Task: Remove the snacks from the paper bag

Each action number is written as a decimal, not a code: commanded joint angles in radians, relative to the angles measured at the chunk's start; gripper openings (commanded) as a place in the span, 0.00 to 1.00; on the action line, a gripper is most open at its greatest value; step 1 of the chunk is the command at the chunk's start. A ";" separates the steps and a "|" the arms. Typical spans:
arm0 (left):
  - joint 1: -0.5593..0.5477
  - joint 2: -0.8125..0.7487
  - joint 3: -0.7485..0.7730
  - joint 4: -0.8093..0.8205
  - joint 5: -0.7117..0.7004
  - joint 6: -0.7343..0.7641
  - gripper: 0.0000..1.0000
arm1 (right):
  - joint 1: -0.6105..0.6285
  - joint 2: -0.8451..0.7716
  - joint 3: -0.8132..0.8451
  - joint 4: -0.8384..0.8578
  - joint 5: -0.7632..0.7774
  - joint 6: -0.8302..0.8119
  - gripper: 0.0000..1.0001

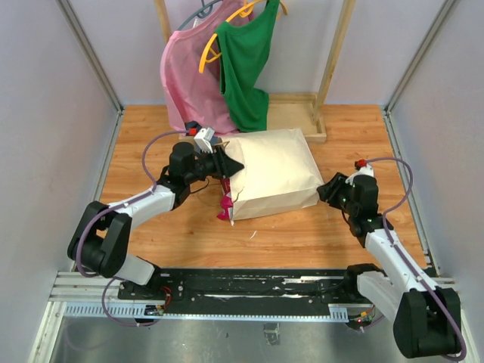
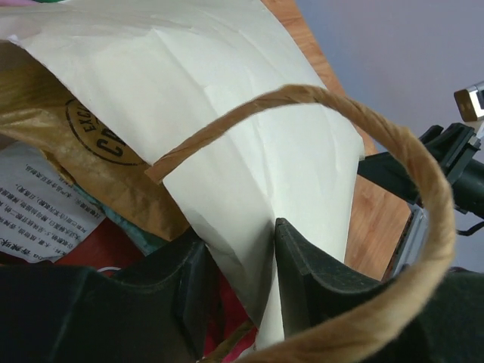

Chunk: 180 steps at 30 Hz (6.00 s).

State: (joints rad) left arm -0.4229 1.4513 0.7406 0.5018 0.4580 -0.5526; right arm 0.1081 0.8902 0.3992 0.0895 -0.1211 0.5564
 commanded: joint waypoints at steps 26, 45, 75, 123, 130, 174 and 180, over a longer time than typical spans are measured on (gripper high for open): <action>-0.005 0.021 0.017 0.029 -0.014 0.010 0.34 | -0.036 0.097 0.015 0.200 -0.054 0.042 0.42; -0.068 0.105 0.072 0.005 -0.048 0.017 0.31 | -0.087 0.113 0.003 0.183 -0.054 0.056 0.01; -0.359 0.496 0.483 0.094 -0.110 -0.149 0.25 | -0.499 -0.013 0.103 -0.031 -0.066 0.071 0.01; -0.288 -0.072 -0.014 -0.098 -0.210 0.082 1.00 | -0.563 0.044 0.282 0.055 -0.463 0.113 0.99; -0.258 -0.314 -0.258 -0.085 -0.204 0.089 1.00 | -0.535 0.113 0.230 0.176 -0.520 0.186 0.99; -0.464 0.391 -0.011 0.504 -0.117 -0.177 0.09 | -0.130 0.135 0.448 -0.146 -0.304 -0.226 0.95; -0.463 0.298 -0.055 0.460 -0.145 -0.148 0.00 | -0.037 0.218 0.507 -0.211 -0.249 -0.312 0.95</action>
State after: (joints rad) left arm -0.8860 1.8389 0.7143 0.9516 0.3317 -0.7246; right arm 0.0246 1.0637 0.8585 -0.0231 -0.4828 0.3679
